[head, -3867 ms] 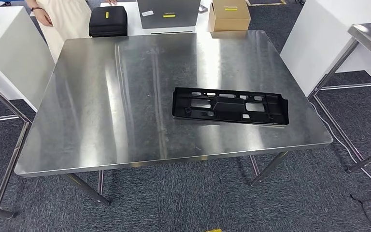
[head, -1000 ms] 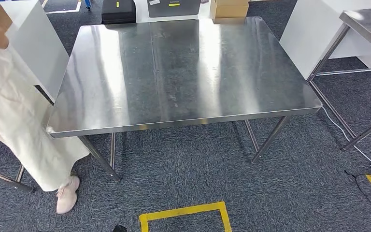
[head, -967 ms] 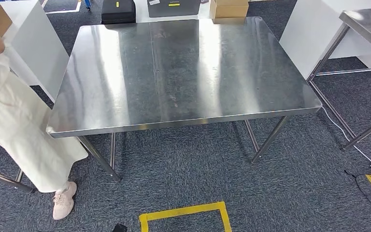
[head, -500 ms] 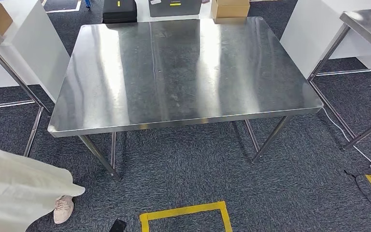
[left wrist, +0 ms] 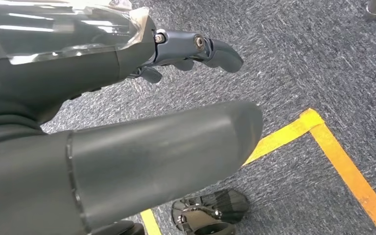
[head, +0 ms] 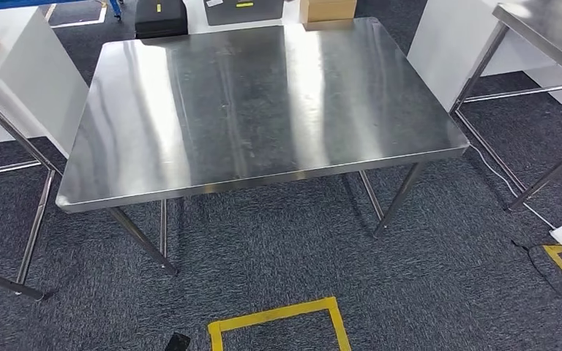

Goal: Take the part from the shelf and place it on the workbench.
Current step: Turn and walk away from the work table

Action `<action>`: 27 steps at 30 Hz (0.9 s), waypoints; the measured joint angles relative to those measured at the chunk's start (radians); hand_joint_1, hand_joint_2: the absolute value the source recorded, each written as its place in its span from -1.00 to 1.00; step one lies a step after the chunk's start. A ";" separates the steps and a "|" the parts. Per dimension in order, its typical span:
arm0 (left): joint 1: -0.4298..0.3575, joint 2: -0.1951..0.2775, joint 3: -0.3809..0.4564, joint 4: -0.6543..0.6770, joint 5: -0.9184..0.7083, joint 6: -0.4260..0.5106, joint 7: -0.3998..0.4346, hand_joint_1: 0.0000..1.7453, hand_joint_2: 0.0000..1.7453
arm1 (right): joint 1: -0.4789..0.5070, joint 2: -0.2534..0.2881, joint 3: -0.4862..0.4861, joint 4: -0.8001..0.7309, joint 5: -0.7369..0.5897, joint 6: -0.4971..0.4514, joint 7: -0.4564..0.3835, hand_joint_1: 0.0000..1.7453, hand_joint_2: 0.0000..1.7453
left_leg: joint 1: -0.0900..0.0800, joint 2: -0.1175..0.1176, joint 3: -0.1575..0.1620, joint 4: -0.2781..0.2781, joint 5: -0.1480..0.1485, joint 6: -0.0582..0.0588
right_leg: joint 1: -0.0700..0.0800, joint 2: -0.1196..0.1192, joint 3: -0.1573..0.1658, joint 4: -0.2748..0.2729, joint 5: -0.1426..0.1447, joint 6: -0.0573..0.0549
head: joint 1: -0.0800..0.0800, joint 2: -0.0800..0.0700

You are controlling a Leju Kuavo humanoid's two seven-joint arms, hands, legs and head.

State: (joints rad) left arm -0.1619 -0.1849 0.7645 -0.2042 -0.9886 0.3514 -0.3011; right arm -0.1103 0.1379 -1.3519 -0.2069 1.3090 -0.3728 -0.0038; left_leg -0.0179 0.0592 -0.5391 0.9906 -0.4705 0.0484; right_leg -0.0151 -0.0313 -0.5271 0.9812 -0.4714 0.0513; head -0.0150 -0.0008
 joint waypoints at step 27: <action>0.030 0.011 0.026 -0.001 0.016 0.027 -0.016 -1.00 -1.00 | -0.001 -0.008 0.004 0.000 0.019 0.021 -0.004 -1.00 -1.00 | 0.025 0.026 0.000 0.007 -0.010 -0.001 | -0.005 -0.019 -0.036 0.064 -0.017 0.018 | 0.008 0.000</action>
State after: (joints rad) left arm -0.1321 -0.1740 0.7901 -0.2049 -0.9723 0.3787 -0.3175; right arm -0.1108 0.1294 -1.3476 -0.2068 1.3280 -0.3514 -0.0080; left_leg 0.0071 0.0855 -0.5389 0.9971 -0.4806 0.0477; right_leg -0.0199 -0.0500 -0.5631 1.0449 -0.4888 0.0689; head -0.0068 -0.0005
